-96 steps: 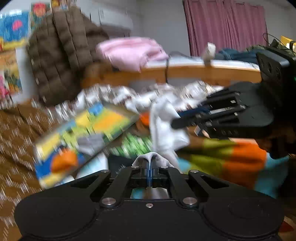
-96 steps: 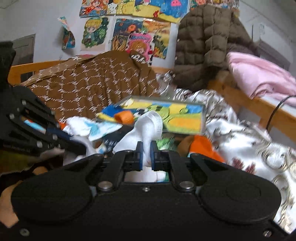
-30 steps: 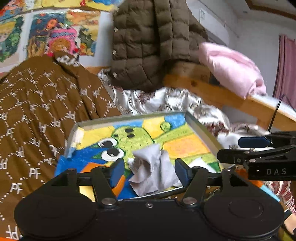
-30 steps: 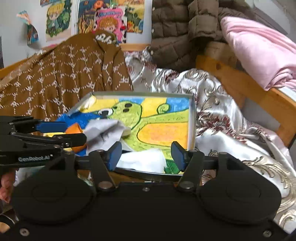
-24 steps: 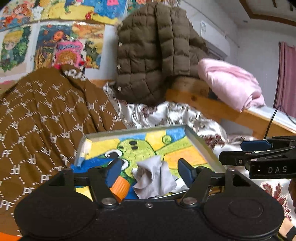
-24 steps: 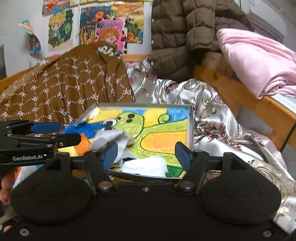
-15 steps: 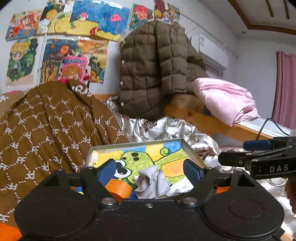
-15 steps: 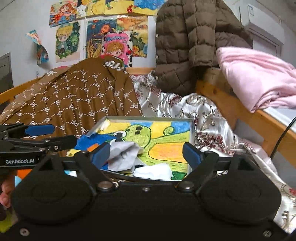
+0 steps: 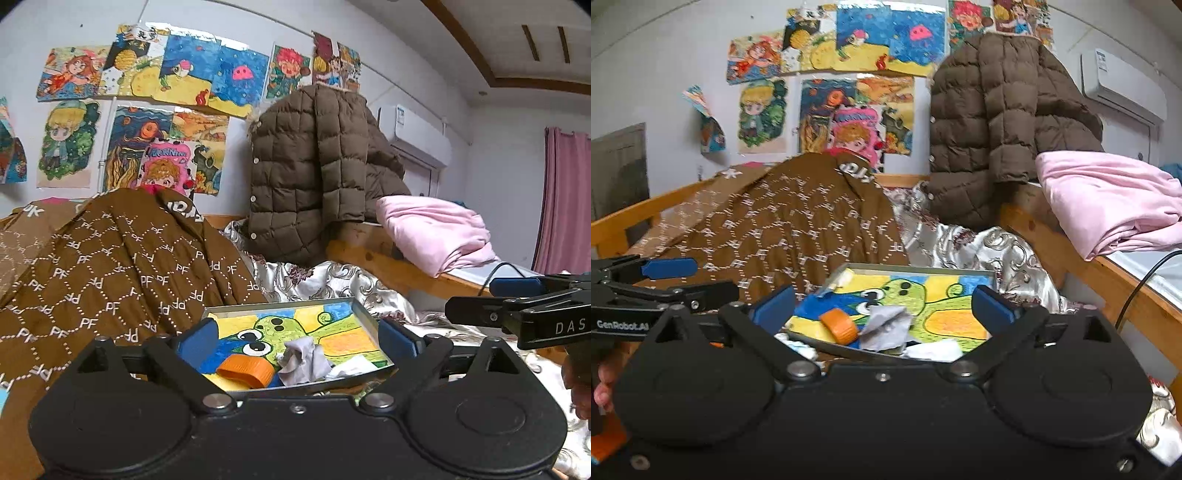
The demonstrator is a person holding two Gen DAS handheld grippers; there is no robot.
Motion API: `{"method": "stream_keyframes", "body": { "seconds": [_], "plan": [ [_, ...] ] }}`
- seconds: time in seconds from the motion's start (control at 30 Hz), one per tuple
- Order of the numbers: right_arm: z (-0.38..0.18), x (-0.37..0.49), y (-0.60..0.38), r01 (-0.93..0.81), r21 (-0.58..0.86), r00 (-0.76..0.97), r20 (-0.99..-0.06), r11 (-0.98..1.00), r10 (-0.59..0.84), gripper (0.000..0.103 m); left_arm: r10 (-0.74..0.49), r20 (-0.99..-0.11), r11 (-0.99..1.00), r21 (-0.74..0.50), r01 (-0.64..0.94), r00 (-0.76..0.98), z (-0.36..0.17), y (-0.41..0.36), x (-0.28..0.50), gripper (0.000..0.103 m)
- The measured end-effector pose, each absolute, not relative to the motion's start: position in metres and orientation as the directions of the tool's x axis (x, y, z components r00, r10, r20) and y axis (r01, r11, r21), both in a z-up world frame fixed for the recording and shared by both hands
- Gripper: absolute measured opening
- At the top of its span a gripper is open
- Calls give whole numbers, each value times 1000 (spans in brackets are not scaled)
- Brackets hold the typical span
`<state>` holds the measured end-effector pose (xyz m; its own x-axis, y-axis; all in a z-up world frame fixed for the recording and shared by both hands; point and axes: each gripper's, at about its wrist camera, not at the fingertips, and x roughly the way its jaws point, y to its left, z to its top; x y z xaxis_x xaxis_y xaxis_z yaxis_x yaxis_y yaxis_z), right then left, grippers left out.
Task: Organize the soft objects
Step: 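Withdraw both tools from the tray back over the clothes pile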
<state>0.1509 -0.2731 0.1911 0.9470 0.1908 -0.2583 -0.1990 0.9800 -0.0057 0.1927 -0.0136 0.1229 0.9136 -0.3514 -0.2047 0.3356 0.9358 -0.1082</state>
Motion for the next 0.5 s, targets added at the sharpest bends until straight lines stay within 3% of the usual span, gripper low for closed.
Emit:
{"method": "stream_keyframes", "body": {
  "seconds": [0.5],
  "plan": [
    [190, 28, -279, -264, 59, 937, -219, 963, 271, 102, -242, -187, 968, -116, 224, 952, 114, 2, 72, 102]
  ]
}}
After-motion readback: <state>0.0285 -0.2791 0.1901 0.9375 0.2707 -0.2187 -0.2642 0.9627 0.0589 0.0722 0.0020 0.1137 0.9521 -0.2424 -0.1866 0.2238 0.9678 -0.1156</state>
